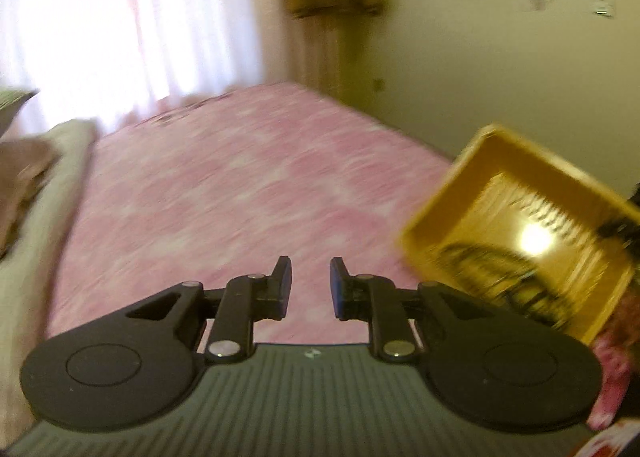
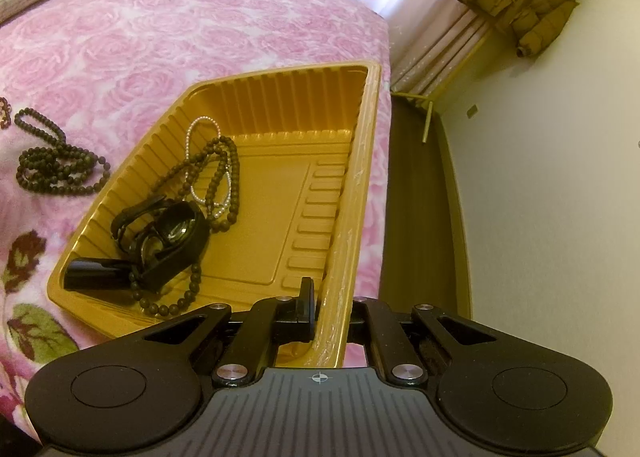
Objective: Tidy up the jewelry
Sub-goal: 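Move the open left tool to the small gold pendant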
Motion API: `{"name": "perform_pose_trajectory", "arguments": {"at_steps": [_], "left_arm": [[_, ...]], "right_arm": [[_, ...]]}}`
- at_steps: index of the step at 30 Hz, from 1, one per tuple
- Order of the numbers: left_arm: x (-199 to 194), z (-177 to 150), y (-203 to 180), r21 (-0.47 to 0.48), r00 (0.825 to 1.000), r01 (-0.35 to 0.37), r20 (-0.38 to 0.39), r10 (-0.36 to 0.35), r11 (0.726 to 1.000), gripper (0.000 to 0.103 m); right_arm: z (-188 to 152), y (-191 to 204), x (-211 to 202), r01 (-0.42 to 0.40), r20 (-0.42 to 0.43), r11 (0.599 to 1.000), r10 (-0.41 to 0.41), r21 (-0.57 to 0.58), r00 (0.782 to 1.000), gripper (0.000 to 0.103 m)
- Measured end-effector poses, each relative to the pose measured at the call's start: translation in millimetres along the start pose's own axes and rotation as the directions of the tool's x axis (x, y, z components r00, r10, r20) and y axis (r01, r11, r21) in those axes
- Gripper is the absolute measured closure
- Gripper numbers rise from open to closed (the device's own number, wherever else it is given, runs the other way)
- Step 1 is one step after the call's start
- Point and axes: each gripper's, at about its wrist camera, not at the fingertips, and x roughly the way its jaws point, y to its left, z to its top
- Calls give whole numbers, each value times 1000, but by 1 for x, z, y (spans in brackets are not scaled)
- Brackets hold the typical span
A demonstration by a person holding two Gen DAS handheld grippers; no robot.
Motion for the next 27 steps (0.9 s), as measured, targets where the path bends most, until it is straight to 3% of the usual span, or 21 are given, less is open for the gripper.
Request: {"name": "perform_pose_trajectory", "arguments": {"at_steps": [7,11,18,27], "left_arm": [[-17,-62,76,-111,983,-166,-94,156,980,85],[-16,-96,91,-128,972,-209,-140,191,969,85],[-5,-138,92,-182,968,-227,-153,200,957,85],[22,-153,83,-176,972,-208,-144,184,962,85]], "right_arm": [[-1,0,1,3,-3,1000,-3,-5,1000,97],[-1,1,3,3,-13,1000,-3,-8,1000,97],[-2,1,6,4,-19,1000,-4,-9,1000,97],[-2,2,7,4,-20,1000,-4,-10,1000,97]]}}
